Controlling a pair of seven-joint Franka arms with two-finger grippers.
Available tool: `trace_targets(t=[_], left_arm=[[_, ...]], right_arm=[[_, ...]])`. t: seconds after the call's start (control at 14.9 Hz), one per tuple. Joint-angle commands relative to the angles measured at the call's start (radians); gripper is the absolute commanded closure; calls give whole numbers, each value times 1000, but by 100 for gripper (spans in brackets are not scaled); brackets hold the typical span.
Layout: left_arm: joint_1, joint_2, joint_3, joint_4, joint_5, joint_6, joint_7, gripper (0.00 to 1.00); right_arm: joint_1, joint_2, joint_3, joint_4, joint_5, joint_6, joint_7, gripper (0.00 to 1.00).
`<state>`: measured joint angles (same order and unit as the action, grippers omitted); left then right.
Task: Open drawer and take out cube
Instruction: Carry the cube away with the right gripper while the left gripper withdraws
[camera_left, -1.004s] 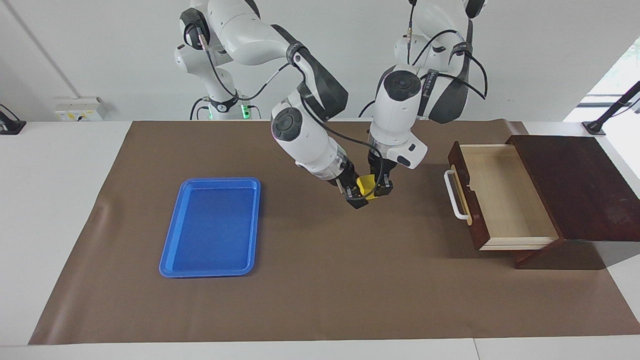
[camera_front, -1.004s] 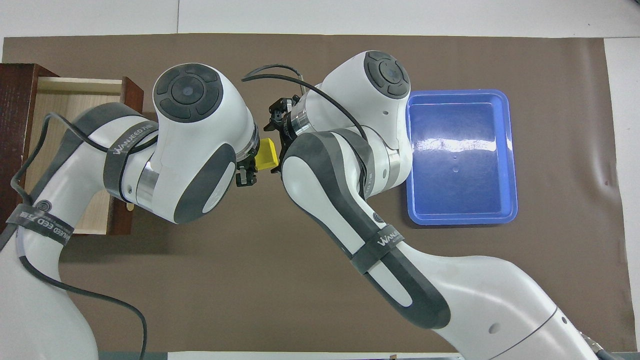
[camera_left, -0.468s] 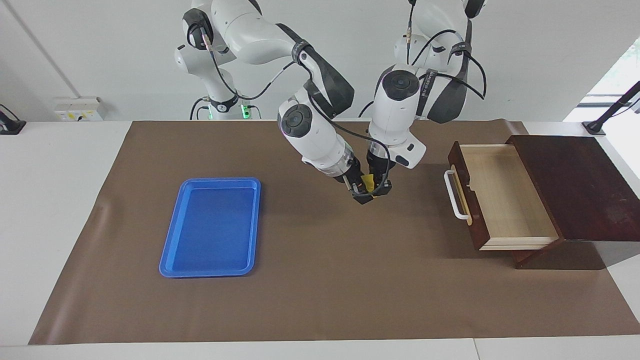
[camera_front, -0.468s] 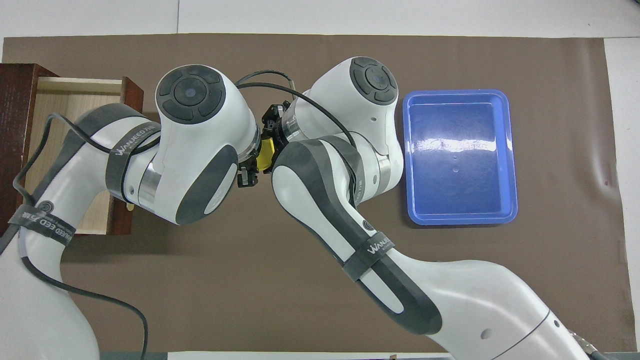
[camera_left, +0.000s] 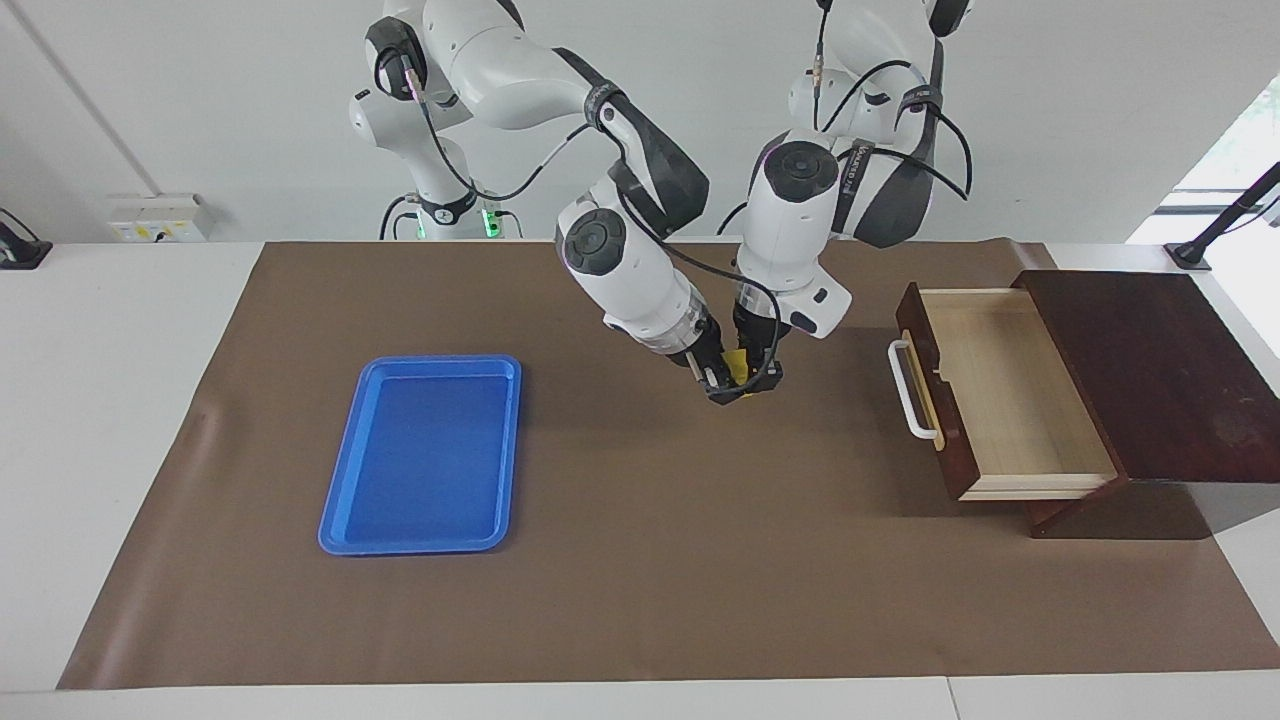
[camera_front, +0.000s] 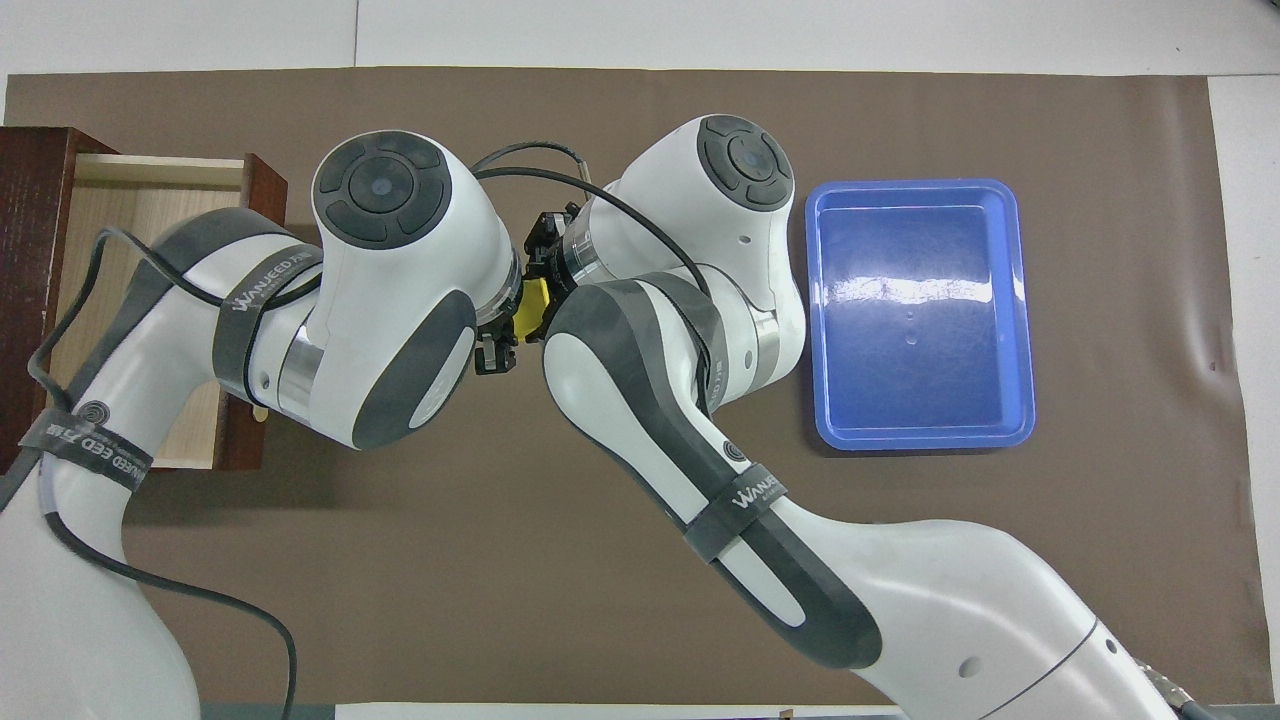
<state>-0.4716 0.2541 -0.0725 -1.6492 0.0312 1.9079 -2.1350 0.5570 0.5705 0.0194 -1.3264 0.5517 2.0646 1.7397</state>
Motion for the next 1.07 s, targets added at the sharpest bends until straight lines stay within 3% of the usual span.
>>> trace_targets(t=[0.0, 0.27, 0.6, 1.0], left_arm=[[-2, -16, 19, -15, -19, -7, 6, 0], [56, -25, 23, -11, -8, -69, 78, 0], [230, -27, 23, -20, -8, -84, 185, 0], [312, -61, 25, -105, 24, -55, 317, 0]], right_arm=[[1, 8, -2, -11, -18, 35, 21, 100], [1, 8, -2, -19, -18, 43, 21, 100], [-20, 5, -4, -17, -18, 29, 20, 100], [-225, -84, -2, -93, 7, -67, -181, 100]])
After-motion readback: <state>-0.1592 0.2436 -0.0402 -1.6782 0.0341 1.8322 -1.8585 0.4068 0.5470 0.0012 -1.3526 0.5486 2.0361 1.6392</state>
